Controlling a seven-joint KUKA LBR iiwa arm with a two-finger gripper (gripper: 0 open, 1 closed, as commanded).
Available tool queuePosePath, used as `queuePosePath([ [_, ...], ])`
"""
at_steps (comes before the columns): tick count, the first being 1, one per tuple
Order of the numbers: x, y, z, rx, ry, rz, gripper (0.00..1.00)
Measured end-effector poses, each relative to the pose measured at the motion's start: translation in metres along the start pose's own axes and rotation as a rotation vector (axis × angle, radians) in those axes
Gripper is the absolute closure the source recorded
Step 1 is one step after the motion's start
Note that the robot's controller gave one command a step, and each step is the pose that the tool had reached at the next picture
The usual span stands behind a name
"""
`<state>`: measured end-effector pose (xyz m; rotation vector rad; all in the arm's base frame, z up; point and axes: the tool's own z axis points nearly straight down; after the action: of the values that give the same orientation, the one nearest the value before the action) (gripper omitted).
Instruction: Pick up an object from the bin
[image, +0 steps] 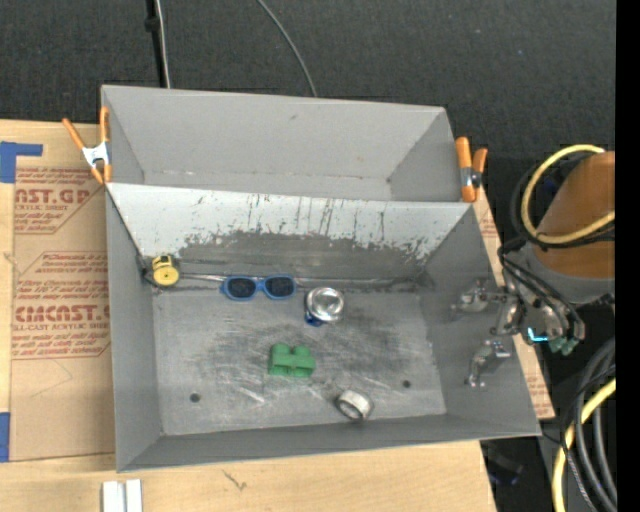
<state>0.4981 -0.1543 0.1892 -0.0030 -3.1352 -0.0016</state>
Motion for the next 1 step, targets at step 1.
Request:
queuePosePath([
  [1, 0.0111, 0.0246, 0.1151, 0.007, -0.032, -0.262, 0.00],
])
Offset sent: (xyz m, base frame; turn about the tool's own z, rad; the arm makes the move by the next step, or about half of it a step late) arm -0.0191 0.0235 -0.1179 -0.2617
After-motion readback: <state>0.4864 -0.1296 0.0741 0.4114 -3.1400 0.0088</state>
